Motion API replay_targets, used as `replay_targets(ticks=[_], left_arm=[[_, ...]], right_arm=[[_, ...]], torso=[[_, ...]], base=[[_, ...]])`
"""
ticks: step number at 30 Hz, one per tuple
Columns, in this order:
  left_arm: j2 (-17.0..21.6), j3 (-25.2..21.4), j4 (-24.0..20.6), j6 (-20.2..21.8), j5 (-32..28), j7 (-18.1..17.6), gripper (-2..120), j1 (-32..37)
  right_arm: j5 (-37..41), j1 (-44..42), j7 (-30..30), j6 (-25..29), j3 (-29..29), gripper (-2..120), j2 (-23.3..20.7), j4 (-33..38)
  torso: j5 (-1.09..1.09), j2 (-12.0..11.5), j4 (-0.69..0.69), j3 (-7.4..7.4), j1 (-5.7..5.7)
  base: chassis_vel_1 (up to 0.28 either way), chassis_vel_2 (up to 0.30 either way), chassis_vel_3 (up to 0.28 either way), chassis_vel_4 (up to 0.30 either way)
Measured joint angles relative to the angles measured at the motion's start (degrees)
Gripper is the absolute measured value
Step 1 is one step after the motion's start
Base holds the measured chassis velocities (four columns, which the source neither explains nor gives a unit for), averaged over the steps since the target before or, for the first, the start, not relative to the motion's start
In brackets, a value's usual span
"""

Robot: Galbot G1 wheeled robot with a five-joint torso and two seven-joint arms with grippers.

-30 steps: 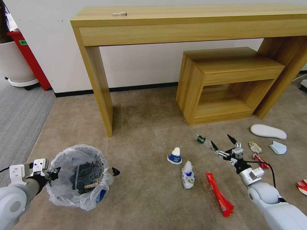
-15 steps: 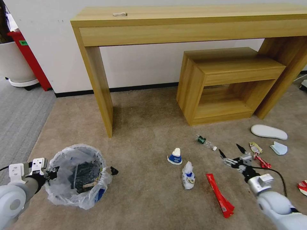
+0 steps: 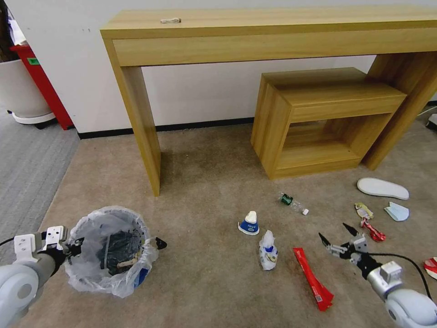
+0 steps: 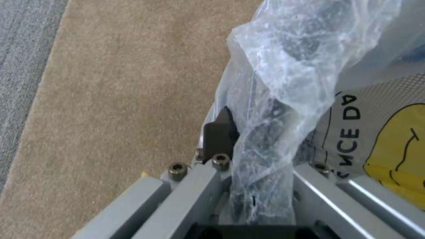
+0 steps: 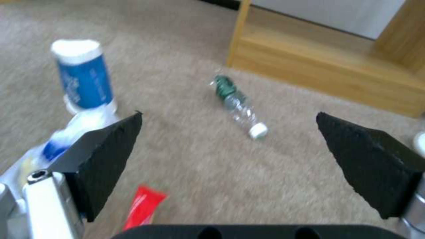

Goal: Pick up the trash bin and place the garbage on the floor into it.

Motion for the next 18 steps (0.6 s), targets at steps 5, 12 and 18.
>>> replay_targets(ticks=[5,12,18], left_arm=[[-0.5,0.0,0.6,-0.1,0.8,0.3,0,-0.1],[-1.3,0.1,1.9,-0.4,1.7,0.7,0,-0.8],[-2.1,0.1,2.7,-0.8,2.4,1.1,0,-1.0]], right_arm=[[-1.3,-4.0,-0.6,1.7,1.2,100,-0.9,1.1],[-3.3,-11.6,0.2,3.6,3.0,100,-1.2,2.5],[-4.4,-15.0,0.5,4.1,3.3,99,-1.6,3.0]], torso=[[-0.01,0.0,0.01,0.0,0.0],[-0.01,0.0,-0.01,0.0,0.0],[-0.01,0.0,0.0,0.0,0.0]], base=[[0.0,0.0,0.0,0.0],[0.0,0.0,0.0,0.0],[0.0,0.0,0.0,0.0]])
